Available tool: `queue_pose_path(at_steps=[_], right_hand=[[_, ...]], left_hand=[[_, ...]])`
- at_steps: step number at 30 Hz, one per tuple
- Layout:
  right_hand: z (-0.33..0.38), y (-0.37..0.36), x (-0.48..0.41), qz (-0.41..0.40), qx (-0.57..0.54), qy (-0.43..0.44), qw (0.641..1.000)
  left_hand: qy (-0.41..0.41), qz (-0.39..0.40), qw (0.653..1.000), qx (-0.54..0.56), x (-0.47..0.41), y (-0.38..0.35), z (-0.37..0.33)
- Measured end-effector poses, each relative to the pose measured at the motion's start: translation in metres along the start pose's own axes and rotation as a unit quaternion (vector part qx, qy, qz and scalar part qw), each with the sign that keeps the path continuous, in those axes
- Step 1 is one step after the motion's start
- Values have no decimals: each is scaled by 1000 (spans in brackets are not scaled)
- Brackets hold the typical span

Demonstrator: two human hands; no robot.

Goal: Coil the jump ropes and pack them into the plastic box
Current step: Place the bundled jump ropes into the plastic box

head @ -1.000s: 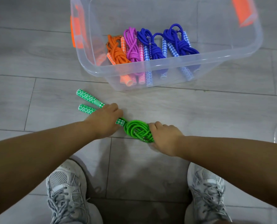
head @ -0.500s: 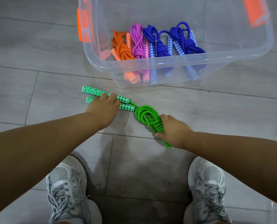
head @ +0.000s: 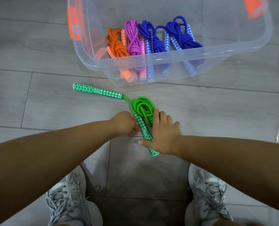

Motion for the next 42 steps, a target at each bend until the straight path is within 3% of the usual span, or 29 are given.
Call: queue_pose_path(at_steps=[3,6,11,14,20,27,35,42], right_hand=[[5,-8,-2,-27,18,-3,999],[7,-4,-5,-42,41,39,998],[-6,-3,-4,-39,127,179,975],[-11,-11,-1,-66,188,265,943],[-13,-30,2,-141,223,365,893],[-25,-34,1,-149,193,329,912],[-28,-21,-3,-126,207,220,945],[-27,-12,-14,-83,233,229,942]], left_hand=[[13,6,1000,-3,1,3,2],[7,-48,999,-6,-4,19,10],[47,-192,979,49,-14,57,27],[62,-244,968,-18,-19,68,37],[51,-169,963,-203,1,43,44],[-48,-4,941,-335,17,-1,44],[-140,30,930,-339,4,9,18],[-166,-10,891,-423,6,1,22]])
Point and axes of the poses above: each hand's wrist, its own x-axis away from the middle knuckle, its own y-axis out of the back of the hand, z = x × y, the point moved 2 cm from there along -x, towards the middle knuckle, and after that the axes turned 5 degrees about -y, right-handed, at the moved point
